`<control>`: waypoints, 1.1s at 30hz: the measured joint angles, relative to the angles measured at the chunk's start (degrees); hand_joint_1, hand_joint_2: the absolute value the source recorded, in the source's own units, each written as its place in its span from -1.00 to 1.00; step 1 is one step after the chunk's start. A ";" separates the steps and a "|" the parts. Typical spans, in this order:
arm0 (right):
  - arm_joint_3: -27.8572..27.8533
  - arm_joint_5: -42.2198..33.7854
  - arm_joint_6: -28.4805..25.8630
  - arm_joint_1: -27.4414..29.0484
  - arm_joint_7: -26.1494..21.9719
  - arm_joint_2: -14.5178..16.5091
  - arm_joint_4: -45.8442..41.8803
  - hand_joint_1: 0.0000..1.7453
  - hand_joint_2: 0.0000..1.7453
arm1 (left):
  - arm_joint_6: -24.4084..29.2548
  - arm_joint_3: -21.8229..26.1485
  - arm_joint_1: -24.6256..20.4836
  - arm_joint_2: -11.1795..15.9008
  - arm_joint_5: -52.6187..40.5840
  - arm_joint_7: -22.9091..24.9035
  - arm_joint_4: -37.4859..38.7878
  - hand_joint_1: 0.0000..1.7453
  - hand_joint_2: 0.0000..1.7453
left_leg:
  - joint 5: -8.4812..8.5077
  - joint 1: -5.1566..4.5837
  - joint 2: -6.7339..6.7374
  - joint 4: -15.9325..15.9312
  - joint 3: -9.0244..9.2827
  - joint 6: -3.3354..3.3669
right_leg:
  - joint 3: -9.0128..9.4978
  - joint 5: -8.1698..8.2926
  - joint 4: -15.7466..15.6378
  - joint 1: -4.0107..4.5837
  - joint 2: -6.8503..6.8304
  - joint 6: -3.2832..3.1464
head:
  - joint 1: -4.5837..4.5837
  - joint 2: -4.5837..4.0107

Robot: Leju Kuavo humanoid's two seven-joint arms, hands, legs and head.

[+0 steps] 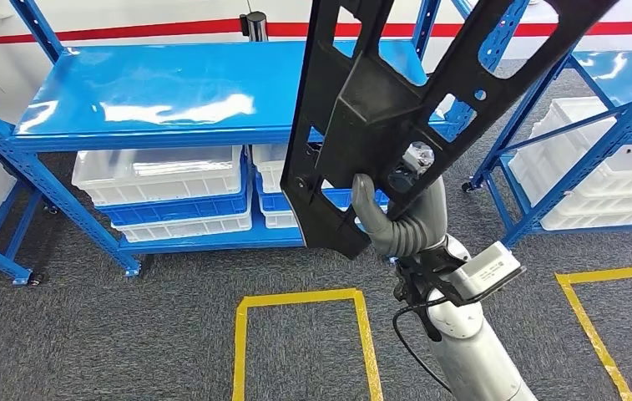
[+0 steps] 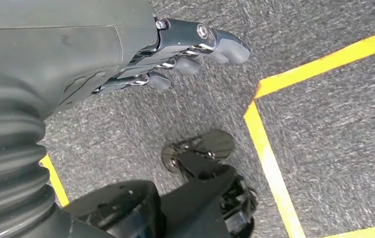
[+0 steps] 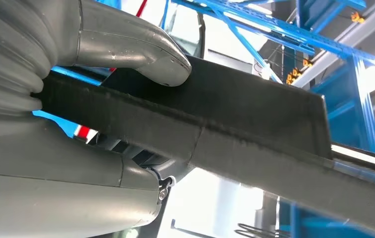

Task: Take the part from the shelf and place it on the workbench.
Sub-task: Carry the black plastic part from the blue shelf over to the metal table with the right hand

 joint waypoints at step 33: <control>-0.23 -0.01 0.09 0.35 -0.10 -0.47 -0.07 1.00 1.00 | -0.19 0.16 0.26 -0.33 0.02 -0.33 0.05 -1.00 1.00 | 0.97 -0.43 0.09 -0.33 -0.98 1.76 | -2.01 0.54 0.65 0.07 0.00 0.51 | 0.06 0.00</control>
